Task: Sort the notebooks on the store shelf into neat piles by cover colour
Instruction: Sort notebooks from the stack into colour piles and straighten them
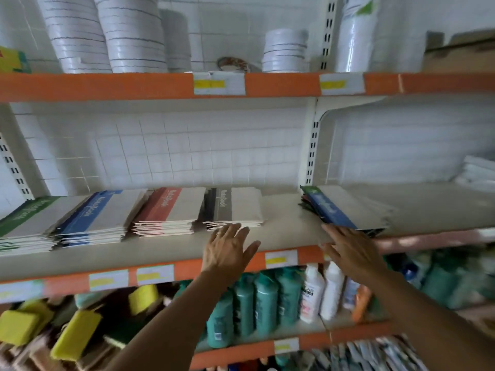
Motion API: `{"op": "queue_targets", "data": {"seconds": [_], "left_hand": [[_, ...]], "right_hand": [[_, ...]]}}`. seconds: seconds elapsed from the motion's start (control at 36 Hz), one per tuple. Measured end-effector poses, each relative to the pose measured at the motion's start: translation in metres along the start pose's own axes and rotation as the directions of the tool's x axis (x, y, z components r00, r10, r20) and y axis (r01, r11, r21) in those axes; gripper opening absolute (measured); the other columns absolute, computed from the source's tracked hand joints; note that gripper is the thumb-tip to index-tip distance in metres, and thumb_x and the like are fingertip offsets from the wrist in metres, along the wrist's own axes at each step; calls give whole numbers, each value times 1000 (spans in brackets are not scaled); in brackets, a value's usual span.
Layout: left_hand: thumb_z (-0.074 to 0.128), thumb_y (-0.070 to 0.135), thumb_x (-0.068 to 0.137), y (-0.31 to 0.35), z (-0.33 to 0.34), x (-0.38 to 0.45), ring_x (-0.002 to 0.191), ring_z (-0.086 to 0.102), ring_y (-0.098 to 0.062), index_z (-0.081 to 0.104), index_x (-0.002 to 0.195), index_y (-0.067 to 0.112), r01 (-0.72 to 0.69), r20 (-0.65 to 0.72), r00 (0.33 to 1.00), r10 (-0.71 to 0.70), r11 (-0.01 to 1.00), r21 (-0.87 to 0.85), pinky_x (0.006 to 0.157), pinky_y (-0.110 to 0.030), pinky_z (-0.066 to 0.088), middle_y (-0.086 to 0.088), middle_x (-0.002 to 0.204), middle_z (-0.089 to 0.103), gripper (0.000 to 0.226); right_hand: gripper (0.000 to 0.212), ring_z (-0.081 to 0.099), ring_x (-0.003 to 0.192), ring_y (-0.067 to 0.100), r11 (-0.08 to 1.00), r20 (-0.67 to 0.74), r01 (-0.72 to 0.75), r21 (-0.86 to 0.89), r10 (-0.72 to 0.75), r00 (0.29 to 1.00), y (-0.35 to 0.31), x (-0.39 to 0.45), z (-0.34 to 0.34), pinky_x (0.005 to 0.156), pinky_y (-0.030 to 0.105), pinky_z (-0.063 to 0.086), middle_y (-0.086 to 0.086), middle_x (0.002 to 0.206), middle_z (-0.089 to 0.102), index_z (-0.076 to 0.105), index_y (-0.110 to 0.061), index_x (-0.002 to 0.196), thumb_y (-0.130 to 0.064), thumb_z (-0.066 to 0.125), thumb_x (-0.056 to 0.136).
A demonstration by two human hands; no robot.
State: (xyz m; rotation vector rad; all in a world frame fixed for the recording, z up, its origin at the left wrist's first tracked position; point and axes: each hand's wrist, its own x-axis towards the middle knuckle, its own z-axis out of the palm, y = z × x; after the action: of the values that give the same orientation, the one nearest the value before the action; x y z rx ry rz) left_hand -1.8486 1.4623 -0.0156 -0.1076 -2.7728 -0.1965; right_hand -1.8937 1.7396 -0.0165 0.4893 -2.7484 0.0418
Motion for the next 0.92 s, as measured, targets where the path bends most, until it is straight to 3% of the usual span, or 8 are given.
{"op": "queue_targets", "data": {"seconds": [0.08, 0.25, 0.44, 0.69, 0.83, 0.92], "left_hand": [[2, 67, 79, 39, 9, 5, 136, 35, -19, 49, 137, 26, -29, 13, 999, 29, 999, -25, 110, -31, 21, 1, 145, 44, 85], [28, 56, 98, 89, 23, 21, 139, 28, -15, 43, 140, 29, -89, 46, 995, 90, 996, -22, 112, -29, 17, 5, 149, 38, 52], [28, 53, 99, 124, 37, 59, 139, 27, -15, 41, 140, 29, -134, 37, 990, 136, 990, -37, 111, -29, 18, 4, 150, 36, 50], [26, 51, 100, 144, 58, 92, 140, 26, -14, 39, 142, 30, -155, 57, 986, 158, 986, -55, 112, -29, 17, 5, 151, 34, 48], [27, 51, 100, 155, 63, 104, 137, 29, -13, 40, 140, 29, -130, 29, 991, 131, 990, -60, 111, -29, 20, 6, 148, 38, 48], [27, 51, 99, 163, 68, 110, 137, 31, -12, 42, 140, 29, -94, 3, 996, 95, 993, -66, 110, -30, 22, 6, 148, 39, 48]], "right_hand": [[59, 48, 125, 23, 1000, -20, -18, 7, 18, 1000, 32, -11, -7, 99, 31, 37, 3, 140, 50, 38, -18, 144, -52, 31, 97], [56, 40, 132, 18, 998, 74, -58, -16, 59, 996, 74, -18, -18, 104, 28, 32, -2, 149, 38, 25, -21, 149, -45, 36, 99], [66, 32, 138, 20, 996, 135, -85, 11, 82, 987, 101, 2, -10, 111, 30, 26, 1, 154, 30, 18, -19, 151, -50, 41, 97], [84, 10, 147, 21, 996, 289, -92, -2, 89, 953, 111, 38, 11, 120, 38, 12, 3, 161, 5, 0, -24, 153, -64, 40, 91], [89, 19, 144, 25, 1000, 327, -2, -8, 5, 945, 119, 56, 17, 116, 40, 20, 5, 160, 10, 3, -23, 153, -68, 44, 87], [77, 36, 132, 24, 999, 282, 40, 11, -41, 959, 123, 63, 18, 106, 38, 34, 3, 150, 33, 22, -22, 147, -66, 44, 88]]}}
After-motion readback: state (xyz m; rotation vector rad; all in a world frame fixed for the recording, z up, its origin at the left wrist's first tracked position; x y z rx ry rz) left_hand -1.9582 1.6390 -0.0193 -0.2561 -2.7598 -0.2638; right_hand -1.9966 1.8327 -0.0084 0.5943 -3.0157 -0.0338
